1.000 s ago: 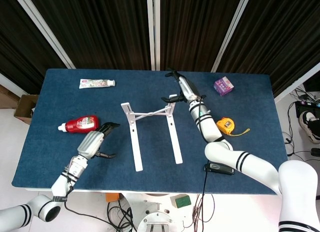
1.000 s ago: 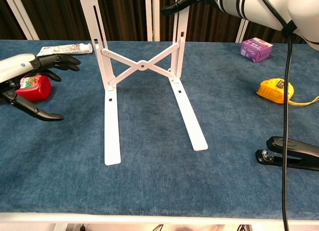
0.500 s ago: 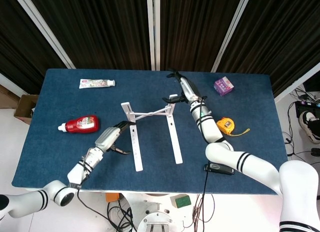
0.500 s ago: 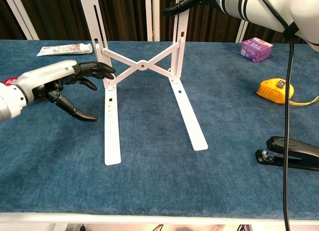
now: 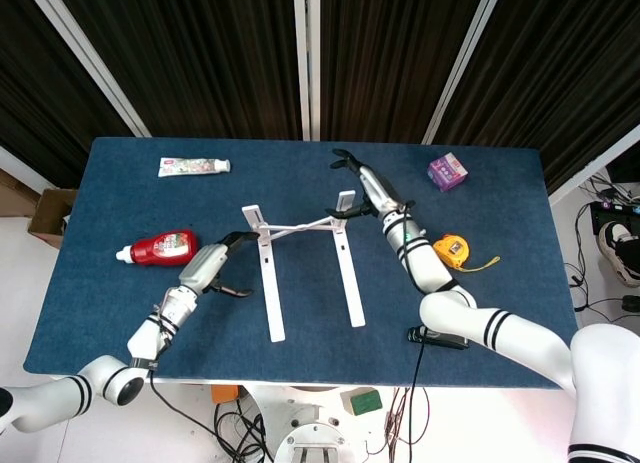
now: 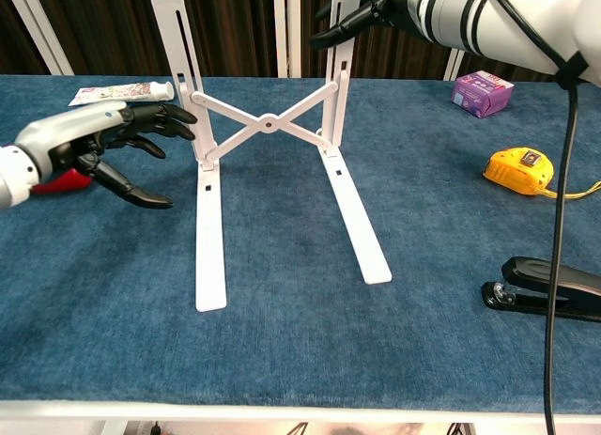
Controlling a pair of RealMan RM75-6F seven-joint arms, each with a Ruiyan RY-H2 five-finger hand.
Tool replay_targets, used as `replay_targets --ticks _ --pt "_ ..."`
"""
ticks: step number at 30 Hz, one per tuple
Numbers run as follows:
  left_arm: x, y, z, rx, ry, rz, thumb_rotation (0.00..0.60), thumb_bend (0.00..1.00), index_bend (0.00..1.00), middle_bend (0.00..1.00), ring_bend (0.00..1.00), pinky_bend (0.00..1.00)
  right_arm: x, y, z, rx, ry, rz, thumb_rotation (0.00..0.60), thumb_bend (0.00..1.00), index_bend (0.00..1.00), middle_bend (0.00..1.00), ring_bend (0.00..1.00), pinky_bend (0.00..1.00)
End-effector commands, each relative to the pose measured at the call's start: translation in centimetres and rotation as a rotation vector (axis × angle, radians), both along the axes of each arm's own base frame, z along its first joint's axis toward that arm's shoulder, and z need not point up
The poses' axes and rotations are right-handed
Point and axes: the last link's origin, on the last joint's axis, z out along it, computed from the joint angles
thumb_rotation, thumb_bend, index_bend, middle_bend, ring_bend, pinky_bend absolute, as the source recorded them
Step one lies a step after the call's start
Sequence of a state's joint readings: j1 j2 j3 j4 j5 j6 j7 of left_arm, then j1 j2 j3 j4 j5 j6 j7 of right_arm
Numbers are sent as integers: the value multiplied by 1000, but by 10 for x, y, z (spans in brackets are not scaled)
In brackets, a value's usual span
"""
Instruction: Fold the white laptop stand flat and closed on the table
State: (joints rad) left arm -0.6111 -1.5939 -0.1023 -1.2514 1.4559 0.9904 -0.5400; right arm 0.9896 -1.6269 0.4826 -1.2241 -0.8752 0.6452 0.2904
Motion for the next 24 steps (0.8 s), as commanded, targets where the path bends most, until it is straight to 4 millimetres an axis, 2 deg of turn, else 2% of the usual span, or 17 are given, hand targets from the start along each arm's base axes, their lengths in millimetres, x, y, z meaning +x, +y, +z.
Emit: replay_targets --ticks 1,7,12,18,24 --pt "-9 -15 22 29 20 -21 600 63 152 148 106 217 -11 15 4 51 -6 20 600 127 96 219 81 117" --pt "-38 -44 72 126 133 -8 600 62 175 156 106 218 -38 48 19 121 -24 52 600 129 96 224 83 117" --pt "-57 -58 103 212 242 19 600 63 176 156 106 216 -60 75 27 188 11 93 600 131 95 224 94 117" --pt "-68 -65 117 260 309 40 600 63 173 156 106 215 -88 103 33 230 66 139 600 134 95 224 94 117" --pt "-69 -59 115 278 369 21 600 63 166 156 106 210 -110 121 39 229 138 186 600 134 95 224 94 117"
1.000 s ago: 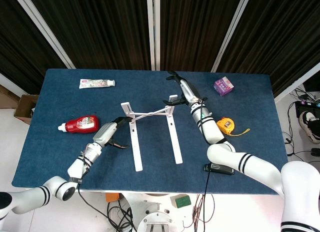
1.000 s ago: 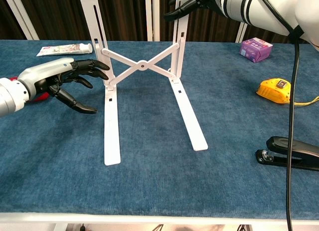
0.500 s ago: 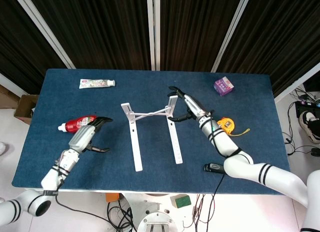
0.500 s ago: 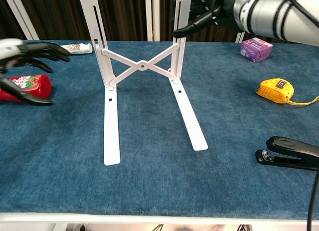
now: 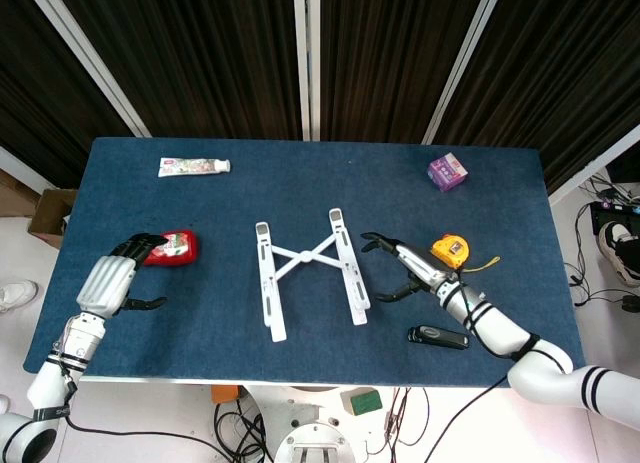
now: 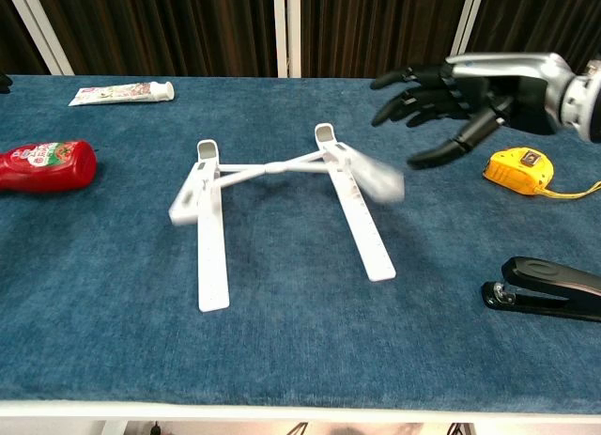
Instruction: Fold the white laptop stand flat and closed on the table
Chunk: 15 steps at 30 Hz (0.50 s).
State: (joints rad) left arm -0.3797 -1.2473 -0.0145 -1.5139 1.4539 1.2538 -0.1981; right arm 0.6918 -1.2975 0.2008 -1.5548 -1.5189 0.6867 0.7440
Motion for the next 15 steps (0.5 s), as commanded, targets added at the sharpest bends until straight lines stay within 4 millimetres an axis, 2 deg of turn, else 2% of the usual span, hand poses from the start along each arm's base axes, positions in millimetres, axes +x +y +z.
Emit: replay_targets --ticks 1,7,10,13,15 --pt "1 7 -4 4 42 -17 600 63 166 156 106 210 -12 9 8 -27 54 54 600 134 95 224 94 117" --pt "15 39 -25 -17 119 -81 600 63 159 156 106 209 1 12 16 -175 231 312 600 137 94 229 95 117" --pt "29 61 -44 -35 153 -123 600 63 145 147 106 207 15 17 13 -288 364 505 600 114 109 278 120 138" --pt "40 81 -63 -48 204 -161 600 63 119 105 90 189 25 23 6 -384 445 623 600 14 219 373 216 252" --pt "46 91 -74 -58 231 -172 600 63 97 72 66 165 27 27 0 -418 471 656 600 0 305 444 289 361"
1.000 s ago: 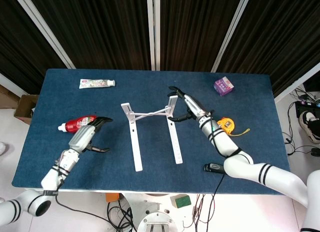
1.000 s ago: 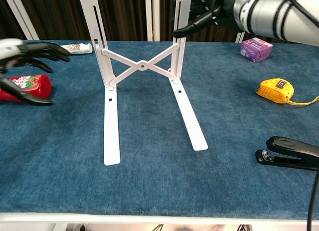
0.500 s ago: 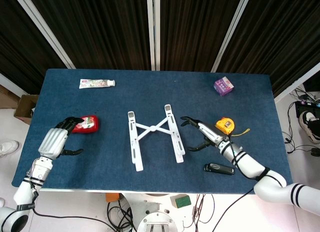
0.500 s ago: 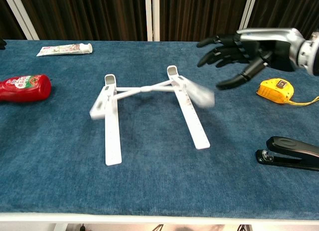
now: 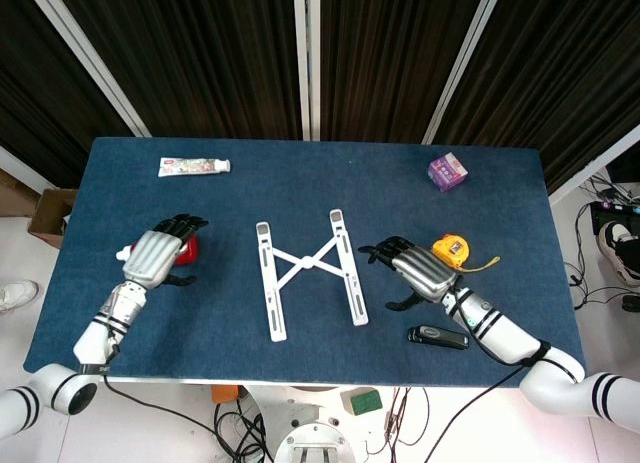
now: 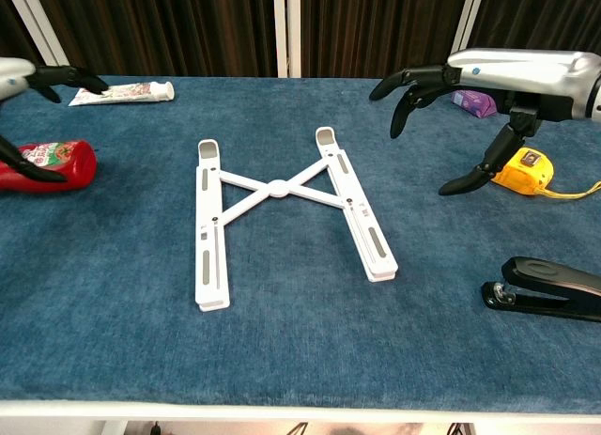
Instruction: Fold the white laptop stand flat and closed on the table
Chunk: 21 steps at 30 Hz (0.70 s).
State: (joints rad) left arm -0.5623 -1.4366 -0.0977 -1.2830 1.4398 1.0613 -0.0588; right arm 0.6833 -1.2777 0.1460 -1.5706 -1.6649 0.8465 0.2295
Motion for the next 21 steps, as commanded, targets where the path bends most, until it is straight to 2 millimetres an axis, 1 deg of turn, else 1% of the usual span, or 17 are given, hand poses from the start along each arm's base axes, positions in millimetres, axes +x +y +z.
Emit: replay_targets --ticks 1,3,6,9,12,15,21 --pt "18 26 -27 -21 58 -35 600 62 87 58 57 157 18 15 -14 -155 118 225 600 0 339 472 320 408" --pt "25 34 -39 -34 69 -42 600 50 76 43 47 151 18 16 -21 -177 125 233 600 0 400 526 383 495" --pt "33 42 -52 -46 75 -52 600 27 60 25 35 145 17 18 -28 -201 118 232 600 0 460 583 453 570" --pt "41 49 -65 -57 98 -65 600 24 54 19 32 144 11 18 -37 -221 119 228 600 0 506 619 496 614" --pt "43 55 -73 -58 139 -73 600 24 52 18 33 142 6 17 -45 -239 138 236 600 0 538 639 538 653" --pt "44 59 -79 -63 135 -59 600 24 51 18 33 142 0 16 -52 -254 156 243 600 0 562 662 568 680" --pt "44 62 -85 -74 121 -47 600 24 51 18 32 140 -11 9 -67 -276 175 233 600 0 577 675 587 695"
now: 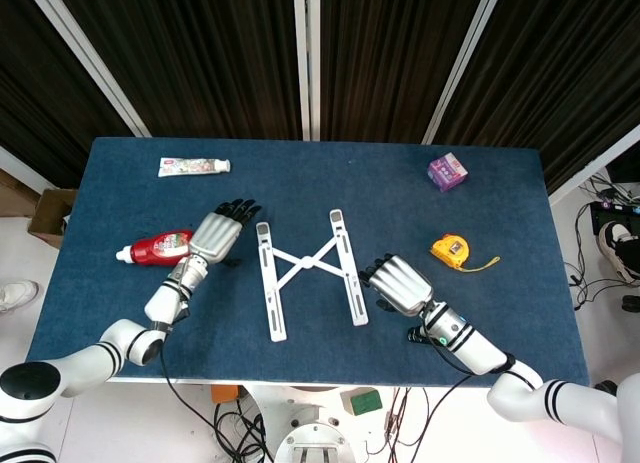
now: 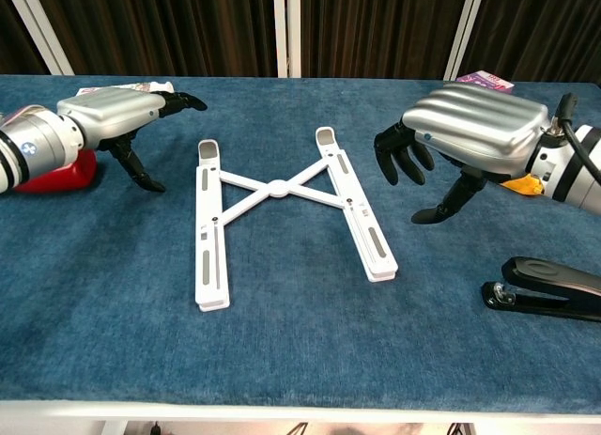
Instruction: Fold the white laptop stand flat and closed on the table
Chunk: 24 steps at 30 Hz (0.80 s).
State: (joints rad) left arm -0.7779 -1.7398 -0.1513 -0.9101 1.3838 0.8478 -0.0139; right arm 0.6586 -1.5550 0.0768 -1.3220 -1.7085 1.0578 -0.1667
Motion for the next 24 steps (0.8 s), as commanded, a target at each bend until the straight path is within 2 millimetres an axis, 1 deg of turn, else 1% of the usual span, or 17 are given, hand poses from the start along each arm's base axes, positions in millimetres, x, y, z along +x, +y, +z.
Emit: replay_targets --ticks 1,8,14,24 --pt "1 1 -3 -7 -1 0 600 23 51 18 32 140 -5 -3 -13 -7 4 -6 600 0 577 676 588 695" --pt "1 2 -7 -10 -6 5 600 21 51 18 33 138 -10 -9 -30 -14 32 4 600 0 579 679 590 695" --pt "1 2 -11 -17 -23 18 600 21 51 18 33 138 -9 -12 -44 -31 26 26 600 0 587 680 590 696" --pt "7 0 -24 -44 -46 17 600 20 51 18 33 137 -11 -14 -55 -58 13 60 600 0 596 679 590 697"
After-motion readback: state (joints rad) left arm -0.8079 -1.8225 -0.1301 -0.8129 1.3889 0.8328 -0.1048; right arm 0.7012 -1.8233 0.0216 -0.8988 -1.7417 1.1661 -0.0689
